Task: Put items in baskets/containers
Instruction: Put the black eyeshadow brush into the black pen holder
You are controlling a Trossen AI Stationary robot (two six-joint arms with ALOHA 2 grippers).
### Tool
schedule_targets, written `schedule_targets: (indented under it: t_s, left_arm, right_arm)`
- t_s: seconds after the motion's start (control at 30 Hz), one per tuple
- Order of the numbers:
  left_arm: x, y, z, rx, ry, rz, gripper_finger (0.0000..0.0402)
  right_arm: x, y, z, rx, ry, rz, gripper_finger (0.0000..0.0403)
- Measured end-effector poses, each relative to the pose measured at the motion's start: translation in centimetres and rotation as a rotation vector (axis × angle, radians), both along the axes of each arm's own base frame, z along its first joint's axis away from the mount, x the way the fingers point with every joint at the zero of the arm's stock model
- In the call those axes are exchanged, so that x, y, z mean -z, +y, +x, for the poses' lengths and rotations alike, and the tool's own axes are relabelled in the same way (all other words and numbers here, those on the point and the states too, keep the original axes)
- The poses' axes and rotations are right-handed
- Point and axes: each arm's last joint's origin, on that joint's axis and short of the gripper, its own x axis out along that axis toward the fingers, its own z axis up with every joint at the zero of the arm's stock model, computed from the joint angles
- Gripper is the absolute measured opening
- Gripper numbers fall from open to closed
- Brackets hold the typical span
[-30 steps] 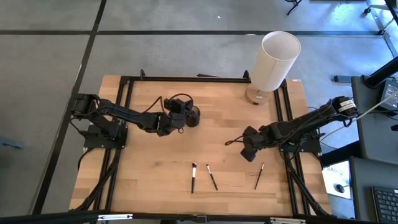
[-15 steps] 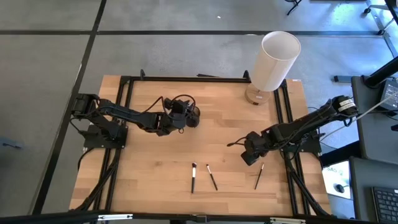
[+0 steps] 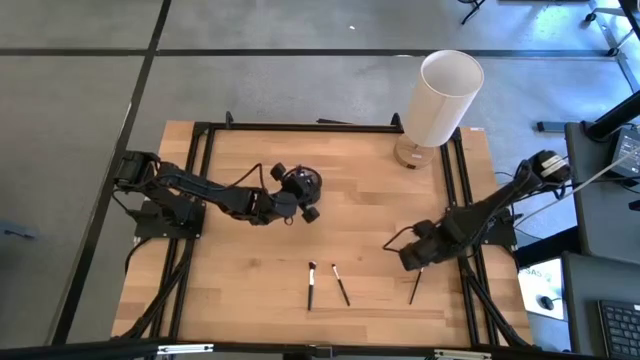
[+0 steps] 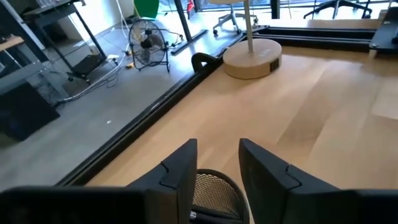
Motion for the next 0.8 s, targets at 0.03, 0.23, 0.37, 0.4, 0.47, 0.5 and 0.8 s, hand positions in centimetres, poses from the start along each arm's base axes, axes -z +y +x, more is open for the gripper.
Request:
schedule_targets:
  t_s: [0.03,0.23,0.37,0.4,0.47,0.5,0.8]
  left_arm:
    - [0.0,0.0,0.0,0.002,0.002,0.002,0.0114]
    - [0.2,-0.9,-0.2,0.029,0.028,0.006,0.0116]
    - [0.3,-1.4,-0.3,0.033,0.046,0.018,0.0113]
    - [0.3,-1.5,-0.4,0.029,0.048,0.022,0.0112]
    - [0.3,-1.6,-0.4,0.017,0.050,0.031,0.0112]
    - [0.3,-1.6,-0.4,0.012,0.053,0.035,0.0112]
    - [0.4,-1.5,-0.5,0.008,0.061,0.039,0.0115]
  right_arm:
    - [0.2,0.2,0.0,0.022,0.003,-0.017,0.0145]
    - [1.6,1.5,0.9,0.100,-0.018,-0.067,0.0145]
    - [2.6,2.1,1.2,0.100,0.020,-0.045,0.0145]
    - [2.8,2.3,1.2,0.099,0.040,-0.039,0.0145]
    - [3.3,2.6,1.1,0.091,0.080,-0.036,0.0145]
    - [3.5,2.7,1.1,0.090,0.095,-0.035,0.0145]
    - [4.4,3.4,2.0,0.039,0.042,-0.032,0.0120]
